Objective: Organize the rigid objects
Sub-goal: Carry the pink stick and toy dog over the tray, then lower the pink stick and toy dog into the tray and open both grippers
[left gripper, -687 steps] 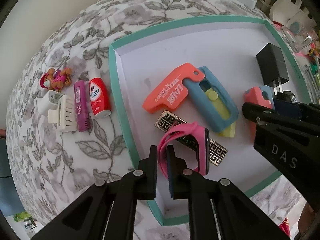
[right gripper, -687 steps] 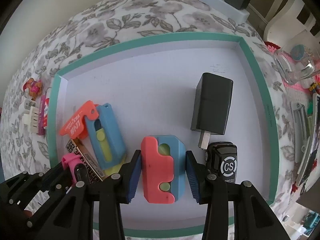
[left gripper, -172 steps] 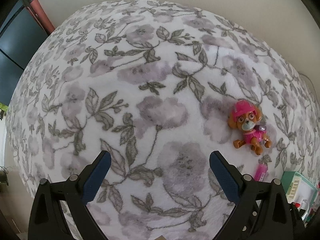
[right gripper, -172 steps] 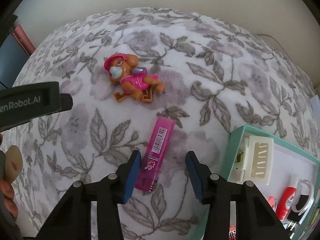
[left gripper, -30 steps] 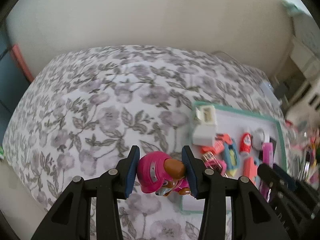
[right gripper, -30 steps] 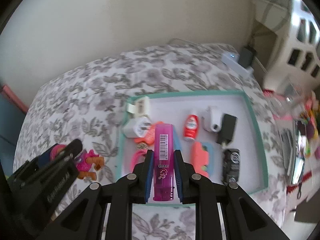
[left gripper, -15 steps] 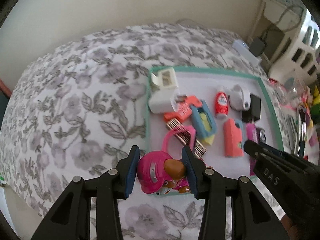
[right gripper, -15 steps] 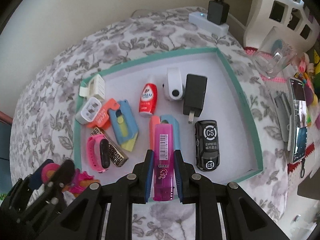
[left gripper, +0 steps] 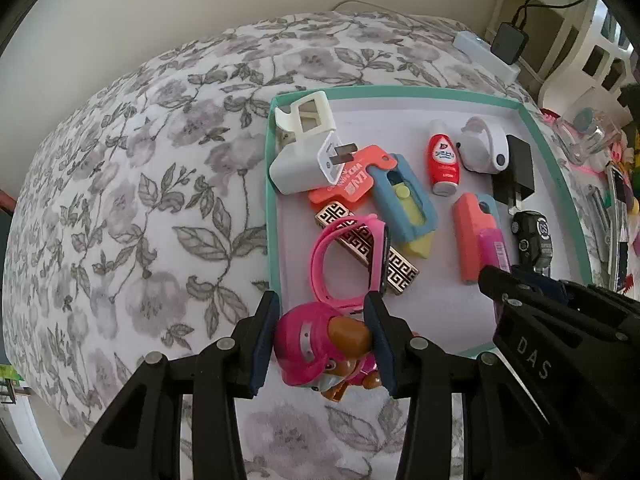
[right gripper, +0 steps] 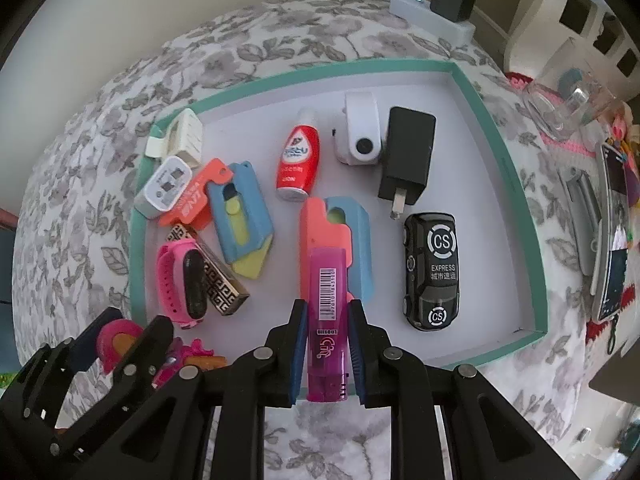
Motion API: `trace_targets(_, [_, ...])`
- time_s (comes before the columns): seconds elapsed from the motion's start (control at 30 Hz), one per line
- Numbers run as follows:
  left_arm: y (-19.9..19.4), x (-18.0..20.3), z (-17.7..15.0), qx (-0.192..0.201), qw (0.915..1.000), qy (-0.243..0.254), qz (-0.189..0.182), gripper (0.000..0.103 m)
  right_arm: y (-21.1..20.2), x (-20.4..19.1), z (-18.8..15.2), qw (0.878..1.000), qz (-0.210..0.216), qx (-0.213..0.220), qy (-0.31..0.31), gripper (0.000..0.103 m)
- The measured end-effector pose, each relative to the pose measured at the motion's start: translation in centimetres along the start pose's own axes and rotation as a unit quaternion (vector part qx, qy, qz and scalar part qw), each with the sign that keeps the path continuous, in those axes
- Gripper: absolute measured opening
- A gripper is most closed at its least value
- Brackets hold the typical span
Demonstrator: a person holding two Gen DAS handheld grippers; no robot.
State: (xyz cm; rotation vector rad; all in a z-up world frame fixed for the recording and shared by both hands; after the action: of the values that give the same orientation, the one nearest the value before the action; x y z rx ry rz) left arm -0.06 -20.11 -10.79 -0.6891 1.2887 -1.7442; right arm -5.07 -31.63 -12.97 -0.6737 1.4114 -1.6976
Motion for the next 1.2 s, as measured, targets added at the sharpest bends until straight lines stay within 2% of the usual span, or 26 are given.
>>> trace_targets(0.3, [1.5, -0.9, 0.4, -0.011, 0.9998, -0.014, 0.001, 0.046, 0.3, 0.1, 0.0, 1.000, -0.005, -0.003, -0.001, 0.022])
trace_targets(0.5, [2.5, -1.4, 0.4, -0.025, 0.9992, -0.028, -0.016, 0.046, 0.2, 0.1, 0.0, 1.000, -0.005, -0.002, 0.002, 0.023])
trace_targets(0.77, [2.4, -1.3, 0.5, -0.023, 0.9996, -0.015, -0.011, 0.050, 0.3, 0.0, 0.1, 1.000, -0.009, -0.004, 0.002, 0.024])
trace_targets(0.87, [2.1, -1.3, 0.6, -0.019, 0.9996, -0.014, -0.015, 0.061, 0.4, 0.0, 0.1, 1.000, -0.014, -0.008, 0.002, 0.026])
trace_targets(0.93, [1.6, -1.2, 0.8, -0.011, 0.9997, -0.013, -0.017, 0.062, 0.3, 0.0, 0.1, 1.000, -0.020, -0.008, 0.001, 0.029])
trace_targets(1.0, [1.3, -1.3, 1.0, -0.005, 0.9998, -0.012, -0.015, 0.063, 0.0, 0.0, 0.2, 1.000, -0.026, -0.003, 0.002, 0.040])
trace_targets(1.07, [0.8, -1.6, 1.2, 0.004, 0.9997, -0.018, -0.016, 0.063, -0.3, 0.0, 0.4, 1.000, -0.029, 0.003, 0.004, 0.045])
trace_targets(1.2, [0.0, -2.7, 1.8, 0.022, 0.9988, -0.040, -0.019, 0.063, -0.7, 0.2, 0.6, 0.999, -0.028, 0.012, 0.009, 0.045])
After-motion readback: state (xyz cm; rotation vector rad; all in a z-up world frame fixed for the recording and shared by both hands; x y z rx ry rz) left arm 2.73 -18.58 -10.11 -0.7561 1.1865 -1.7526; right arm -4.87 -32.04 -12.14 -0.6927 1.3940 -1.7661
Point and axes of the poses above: each gripper's, at about its wrist camera, not at the fingertips, and y roughly the way its jaws point, x to its right, z to its top, the point moved 4 cm from there along y, roughly the way its jaws point, and after that the axes turned 1 degree about -y, right-handed, at the moved point
